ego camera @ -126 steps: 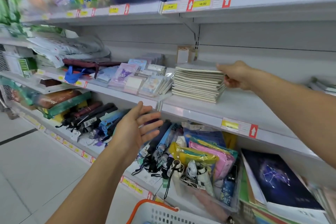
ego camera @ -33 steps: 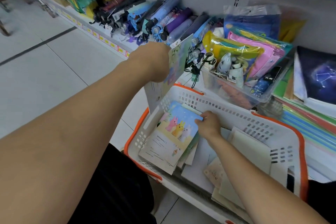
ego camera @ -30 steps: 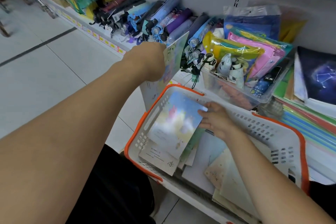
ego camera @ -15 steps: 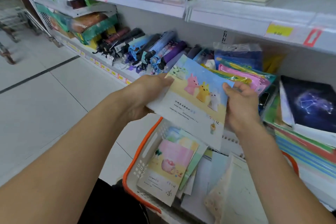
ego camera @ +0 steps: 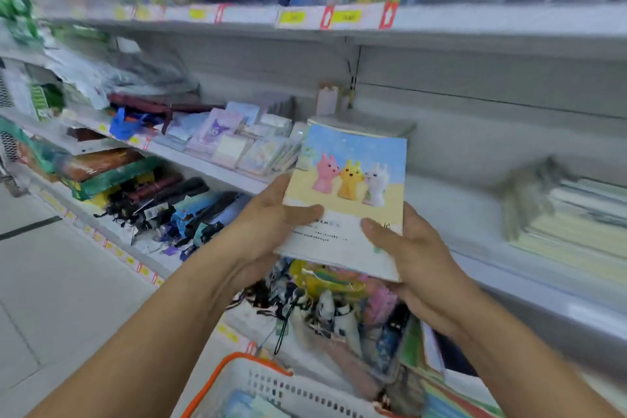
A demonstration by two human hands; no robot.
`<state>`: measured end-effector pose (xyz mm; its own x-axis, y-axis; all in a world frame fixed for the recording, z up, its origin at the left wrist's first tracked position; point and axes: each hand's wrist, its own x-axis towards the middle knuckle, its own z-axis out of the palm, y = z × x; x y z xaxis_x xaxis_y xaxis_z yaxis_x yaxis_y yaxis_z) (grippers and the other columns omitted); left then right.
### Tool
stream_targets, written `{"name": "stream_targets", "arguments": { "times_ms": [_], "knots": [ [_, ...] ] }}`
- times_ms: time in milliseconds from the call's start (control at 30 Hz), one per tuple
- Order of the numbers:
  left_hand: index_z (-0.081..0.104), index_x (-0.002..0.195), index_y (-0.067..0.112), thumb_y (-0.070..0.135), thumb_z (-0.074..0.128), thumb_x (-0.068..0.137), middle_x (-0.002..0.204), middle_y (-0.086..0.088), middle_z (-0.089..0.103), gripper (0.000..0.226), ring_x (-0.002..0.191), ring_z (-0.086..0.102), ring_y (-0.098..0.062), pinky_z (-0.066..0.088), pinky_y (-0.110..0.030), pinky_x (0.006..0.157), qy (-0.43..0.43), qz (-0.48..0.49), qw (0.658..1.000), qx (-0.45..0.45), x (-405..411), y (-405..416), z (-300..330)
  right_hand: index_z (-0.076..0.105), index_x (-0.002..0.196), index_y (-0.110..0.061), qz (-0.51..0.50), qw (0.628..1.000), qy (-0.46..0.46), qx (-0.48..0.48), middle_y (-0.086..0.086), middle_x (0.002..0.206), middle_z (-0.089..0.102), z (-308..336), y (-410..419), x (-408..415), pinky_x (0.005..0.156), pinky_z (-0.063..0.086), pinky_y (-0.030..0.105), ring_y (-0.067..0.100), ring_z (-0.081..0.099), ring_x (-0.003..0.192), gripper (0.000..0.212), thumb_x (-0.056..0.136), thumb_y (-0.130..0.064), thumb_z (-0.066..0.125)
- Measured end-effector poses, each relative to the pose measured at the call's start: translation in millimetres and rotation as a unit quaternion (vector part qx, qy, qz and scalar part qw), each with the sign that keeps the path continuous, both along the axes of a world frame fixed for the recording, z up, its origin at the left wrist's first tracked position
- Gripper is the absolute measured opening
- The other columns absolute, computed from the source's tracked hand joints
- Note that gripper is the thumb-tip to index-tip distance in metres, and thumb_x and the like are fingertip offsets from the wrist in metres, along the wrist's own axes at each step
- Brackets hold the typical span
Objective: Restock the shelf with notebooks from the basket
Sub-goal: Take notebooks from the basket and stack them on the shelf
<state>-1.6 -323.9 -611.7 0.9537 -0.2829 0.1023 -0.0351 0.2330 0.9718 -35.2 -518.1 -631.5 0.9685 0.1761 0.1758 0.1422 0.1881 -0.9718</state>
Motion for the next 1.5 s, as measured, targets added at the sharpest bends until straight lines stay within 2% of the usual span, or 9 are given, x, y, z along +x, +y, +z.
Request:
{"name": "stream_targets", "arguments": {
  "times_ms": [133, 233, 367, 467, 567, 733, 1000, 1300, 1500],
  "knots": [
    [0.058, 0.121, 0.024, 0.024, 0.058, 0.098, 0.075, -0.003, 0.070, 0.022, 0.052, 0.061, -0.018, 0.045, -0.025, 0.041, 0.003, 0.009, 0.997, 0.081, 9.7, -21.3, -6.5, 0.056, 0.128, -0.017, -0.094, 0.994, 0.013, 0.048, 0.005, 0.110, 0.075, -0.8, -11.0, 8.3, 0.042, 0.051, 0.026, 0.024, 0.072, 0.072, 0.028, 0.101, -0.011, 0.055],
    [0.060, 0.118, 0.017, 0.020, 0.051, 0.102, 0.060, 0.002, 0.059, 0.019, 0.039, 0.038, -0.010, 0.030, -0.018, 0.036, 0.000, 0.059, 0.997, 0.059, 19.0, -27.9, -7.6, 0.051, 0.130, -0.018, -0.082, 0.996, 0.029, 0.024, 0.004, 0.097, 0.078, 7.9, -15.5, 21.5, 0.047, 0.054, 0.024, 0.021, 0.073, 0.066, 0.036, 0.097, -0.010, 0.061],
    [0.061, 0.120, 0.016, 0.018, 0.050, 0.102, 0.077, -0.003, 0.060, 0.021, 0.041, 0.031, -0.009, 0.027, -0.018, 0.036, 0.005, 0.100, 0.995, 0.011, 26.9, -27.7, 1.1, 0.025, 0.132, -0.057, -0.089, 0.983, -0.103, -0.127, -0.014, 0.114, 0.071, 10.2, -11.2, 30.1, 0.074, 0.056, 0.016, 0.006, 0.069, 0.098, 0.084, 0.082, -0.019, 0.081],
    [0.059, 0.123, 0.015, 0.022, 0.050, 0.102, 0.074, -0.004, 0.054, 0.024, 0.040, 0.030, -0.009, 0.024, -0.017, 0.034, -0.002, 0.088, 0.996, -0.011, 29.7, -22.8, 8.1, 0.025, 0.149, -0.051, -0.199, 0.856, -0.213, -0.426, -0.015, 0.120, 0.046, 1.8, -8.2, 29.6, 0.082, 0.038, 0.006, 0.000, 0.046, 0.108, 0.078, 0.086, -0.046, 0.071],
    [0.059, 0.125, 0.019, 0.032, 0.049, 0.102, 0.085, -0.007, 0.058, 0.029, 0.043, 0.044, -0.009, 0.034, -0.019, 0.036, -0.022, 0.066, 0.997, -0.024, 27.6, -19.5, 19.5, 0.026, 0.154, -0.044, -0.272, 0.751, -0.289, -0.529, -0.006, 0.115, 0.041, 0.9, -14.7, 35.3, 0.082, 0.038, 0.024, 0.013, 0.047, 0.101, 0.069, 0.099, -0.019, 0.058],
    [0.060, 0.105, 0.035, 0.059, 0.045, 0.093, 0.109, -0.004, 0.070, 0.031, 0.085, 0.074, -0.021, 0.056, -0.031, 0.058, -0.042, 0.061, 0.997, 0.006, 32.0, -0.6, 30.1, 0.058, 0.120, -0.031, -0.352, 0.700, -0.330, -0.526, 0.007, 0.096, 0.056, 56.9, -30.9, 102.5, 0.067, 0.035, 0.030, 0.027, 0.053, 0.084, 0.029, 0.100, -0.013, 0.047],
    [0.064, 0.114, 0.022, 0.053, 0.043, 0.098, 0.099, -0.009, 0.073, 0.041, 0.084, 0.071, -0.024, 0.059, -0.038, 0.074, -0.013, 0.152, 0.978, 0.139, 50.9, 52.2, 20.2, 0.059, 0.118, -0.007, -0.243, 0.557, -0.135, -0.782, 0.018, 0.118, 0.063, 124.8, -29.3, 225.8, 0.080, 0.046, 0.036, 0.037, 0.059, 0.107, 0.026, 0.102, -0.025, 0.050],
    [0.067, 0.109, 0.019, 0.050, 0.042, 0.099, 0.100, -0.010, 0.073, 0.041, 0.074, 0.068, -0.019, 0.056, -0.027, 0.058, 0.004, 0.138, 0.983, 0.118, 58.2, 47.2, 11.7, 0.041, 0.149, -0.015, -0.145, 0.619, 0.016, -0.771, 0.009, 0.145, 0.043, 121.8, -52.9, 261.2, 0.090, 0.054, 0.042, 0.032, 0.052, 0.119, 0.075, 0.097, -0.068, 0.028],
    [0.067, 0.108, 0.018, 0.049, 0.043, 0.099, 0.096, -0.009, 0.073, 0.040, 0.070, 0.067, -0.018, 0.055, -0.026, 0.054, 0.014, 0.138, 0.983, 0.118, 57.9, 43.0, 6.4, 0.055, 0.131, -0.020, -0.200, 0.651, -0.003, -0.732, 0.014, 0.144, 0.035, 101.3, -60.5, 282.2, 0.104, 0.037, 0.043, 0.035, 0.045, 0.118, 0.078, 0.080, -0.068, 0.021]
  ]
}}
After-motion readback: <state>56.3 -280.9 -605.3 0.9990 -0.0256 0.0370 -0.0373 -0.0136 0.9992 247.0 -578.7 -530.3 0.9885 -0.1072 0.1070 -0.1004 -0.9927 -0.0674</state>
